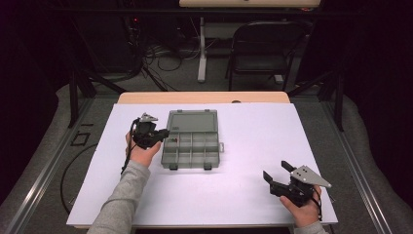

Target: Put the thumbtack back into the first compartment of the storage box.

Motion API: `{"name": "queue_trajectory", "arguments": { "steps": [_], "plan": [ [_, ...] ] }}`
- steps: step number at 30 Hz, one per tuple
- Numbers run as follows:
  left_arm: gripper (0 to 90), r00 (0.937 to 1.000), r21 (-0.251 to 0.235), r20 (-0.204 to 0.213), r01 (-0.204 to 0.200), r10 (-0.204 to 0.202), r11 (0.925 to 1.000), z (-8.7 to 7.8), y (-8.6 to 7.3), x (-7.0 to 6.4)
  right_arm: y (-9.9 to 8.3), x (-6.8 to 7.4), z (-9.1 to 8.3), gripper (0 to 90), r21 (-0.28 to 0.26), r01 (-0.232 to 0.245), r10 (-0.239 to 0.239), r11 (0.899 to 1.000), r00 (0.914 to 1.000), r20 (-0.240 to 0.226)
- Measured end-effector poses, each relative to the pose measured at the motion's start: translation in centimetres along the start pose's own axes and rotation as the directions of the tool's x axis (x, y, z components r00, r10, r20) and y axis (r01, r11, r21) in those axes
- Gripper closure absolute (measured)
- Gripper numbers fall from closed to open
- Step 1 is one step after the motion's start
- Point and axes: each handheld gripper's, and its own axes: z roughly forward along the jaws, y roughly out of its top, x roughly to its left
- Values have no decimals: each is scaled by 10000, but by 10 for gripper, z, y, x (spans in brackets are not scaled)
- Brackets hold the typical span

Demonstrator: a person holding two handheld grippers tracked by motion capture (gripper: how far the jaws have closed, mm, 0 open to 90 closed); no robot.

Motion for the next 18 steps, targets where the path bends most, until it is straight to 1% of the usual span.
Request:
{"name": "queue_trajectory", "arguments": {
  "steps": [3,5,7,8,11,16,18],
  "plan": [
    [836,10000,118,-10,77,-77,9999,6,-2,2,0,0,0,217,6,45,-45,10000,10000,-3],
    [836,10000,238,-53,52,-51,9997,10,-3,2,0,0,0,217,-1,54,-54,10000,10000,-12],
    [836,9999,326,-55,142,-140,9994,14,-5,3,0,0,0,217,8,48,-48,10000,10000,-4],
    [836,10000,394,-48,84,-83,9992,16,-6,4,0,0,0,217,8,63,-63,10000,10000,0],
    [835,9999,458,2,168,-169,9988,21,-9,5,0,0,0,217,14,16,-16,10000,10000,2],
    [835,9998,524,128,149,-156,9985,26,-12,4,0,0,0,217,20,41,-41,10000,10000,2],
    [834,9999,516,162,34,-43,9987,26,-12,3,0,0,-1,217,34,41,-41,10000,10000,-10]
  ]
}}
